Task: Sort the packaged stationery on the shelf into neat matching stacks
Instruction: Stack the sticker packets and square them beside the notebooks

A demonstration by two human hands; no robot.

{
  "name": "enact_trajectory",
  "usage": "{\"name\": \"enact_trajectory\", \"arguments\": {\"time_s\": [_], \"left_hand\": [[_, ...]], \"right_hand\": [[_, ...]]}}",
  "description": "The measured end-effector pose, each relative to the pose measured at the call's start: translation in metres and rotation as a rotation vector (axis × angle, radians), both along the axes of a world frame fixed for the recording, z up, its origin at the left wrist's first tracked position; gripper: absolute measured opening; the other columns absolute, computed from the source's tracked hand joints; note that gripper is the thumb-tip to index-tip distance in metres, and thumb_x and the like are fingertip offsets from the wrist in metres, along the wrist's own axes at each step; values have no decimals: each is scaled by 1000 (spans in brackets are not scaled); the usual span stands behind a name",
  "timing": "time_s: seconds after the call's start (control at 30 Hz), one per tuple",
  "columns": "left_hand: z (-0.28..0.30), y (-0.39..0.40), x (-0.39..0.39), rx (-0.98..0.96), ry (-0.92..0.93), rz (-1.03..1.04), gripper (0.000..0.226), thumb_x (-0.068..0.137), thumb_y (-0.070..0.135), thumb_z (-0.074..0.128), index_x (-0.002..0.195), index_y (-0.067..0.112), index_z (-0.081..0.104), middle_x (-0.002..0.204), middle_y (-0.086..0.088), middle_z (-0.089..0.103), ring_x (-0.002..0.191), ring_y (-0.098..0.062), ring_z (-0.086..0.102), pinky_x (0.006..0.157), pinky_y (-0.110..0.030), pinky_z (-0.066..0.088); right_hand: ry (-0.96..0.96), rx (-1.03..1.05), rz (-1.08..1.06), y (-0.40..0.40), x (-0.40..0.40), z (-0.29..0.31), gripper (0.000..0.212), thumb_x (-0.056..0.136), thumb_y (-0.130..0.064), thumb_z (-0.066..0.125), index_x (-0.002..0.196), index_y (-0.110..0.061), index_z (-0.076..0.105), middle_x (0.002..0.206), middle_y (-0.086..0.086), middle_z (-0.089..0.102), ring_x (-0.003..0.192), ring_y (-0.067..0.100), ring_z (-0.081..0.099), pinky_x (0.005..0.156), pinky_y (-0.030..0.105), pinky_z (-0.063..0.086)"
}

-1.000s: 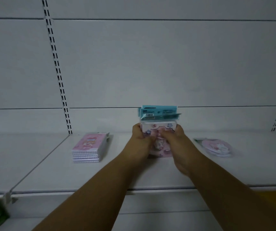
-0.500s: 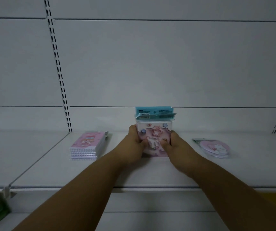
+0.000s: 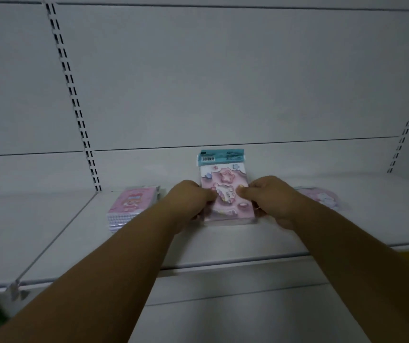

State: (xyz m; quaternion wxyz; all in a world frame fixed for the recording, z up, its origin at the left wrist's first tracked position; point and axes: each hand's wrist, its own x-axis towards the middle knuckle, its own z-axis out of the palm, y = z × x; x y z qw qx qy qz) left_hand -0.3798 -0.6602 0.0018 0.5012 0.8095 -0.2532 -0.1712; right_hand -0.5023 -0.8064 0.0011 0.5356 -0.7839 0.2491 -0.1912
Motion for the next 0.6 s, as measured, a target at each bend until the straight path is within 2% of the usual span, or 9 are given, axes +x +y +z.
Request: {"name": "enact_trajectory", "arguments": {"time_s": [0.07, 0.17, 0.23, 0.3, 0.37, 0.43, 0.47, 0.53, 0.6], "left_hand": [[-4, -4, 1, 46, -53, 34, 24, 84, 31, 69, 77, 8, 66, 38, 5, 61, 27, -4, 53, 28, -12, 34], [-6, -11, 1, 140, -118, 30, 24, 83, 34, 63, 71, 14, 63, 35, 9, 59, 30, -3, 54, 25, -14, 31], [-7, -14, 1, 271, -226, 43, 31, 84, 40, 60, 65, 17, 60, 44, 5, 59, 41, -9, 56, 33, -20, 35], [-11, -16, 3, 374, -316, 44, 37, 86, 45, 56, 64, 16, 58, 59, 2, 57, 51, -10, 52, 40, -22, 30], [-12, -16, 4, 423, -391, 33, 41, 89, 49, 50, 78, 12, 64, 74, -4, 60, 58, -13, 51, 47, -24, 32], [-10, -10, 1, 448, -464, 43, 54, 94, 55, 41, 102, 8, 67, 95, -12, 65, 70, -18, 51, 60, -26, 38], [-9, -5, 0, 462, -497, 41, 59, 95, 57, 35, 107, 8, 65, 101, -13, 65, 74, -19, 50, 66, -28, 39], [-10, 8, -4, 499, -567, -1, 60, 93, 65, 28, 92, 14, 60, 89, -8, 61, 69, -15, 50, 65, -29, 37], [-13, 23, -12, 559, -636, -53, 58, 86, 73, 34, 72, 19, 52, 71, 1, 54, 61, -8, 47, 53, -27, 32]], "right_hand": [[44, 67, -26, 0, 3, -3, 33, 87, -27, 68, 89, 6, 69, 69, 16, 74, 49, 22, 65, 44, 26, 51], [218, -67, -98, -3, 9, -2, 35, 84, -36, 67, 79, -2, 66, 45, 5, 64, 32, 12, 48, 36, 18, 35], [291, -171, -122, -6, 15, -1, 35, 81, -41, 66, 76, -6, 62, 39, 1, 58, 26, 9, 44, 32, 14, 30], [335, -300, -136, -9, 19, -2, 38, 79, -45, 67, 77, -8, 61, 51, 4, 59, 35, 12, 49, 36, 18, 34], [377, -493, -135, -10, 19, -3, 43, 80, -54, 64, 74, -11, 58, 58, 2, 56, 47, 13, 51, 43, 23, 34], [360, -669, -118, -8, 11, -6, 52, 83, -64, 52, 64, -16, 56, 54, -1, 53, 50, 11, 51, 44, 25, 32], [320, -715, -106, -8, 4, -8, 56, 84, -68, 46, 60, -18, 56, 52, -2, 52, 49, 11, 51, 45, 25, 31], [265, -787, -58, -7, -13, -14, 60, 81, -73, 41, 59, -19, 56, 54, -3, 54, 51, 9, 52, 46, 25, 32], [255, -834, 27, -5, -27, -20, 55, 75, -72, 49, 63, -19, 57, 60, -4, 55, 55, 7, 50, 48, 26, 31]]}}
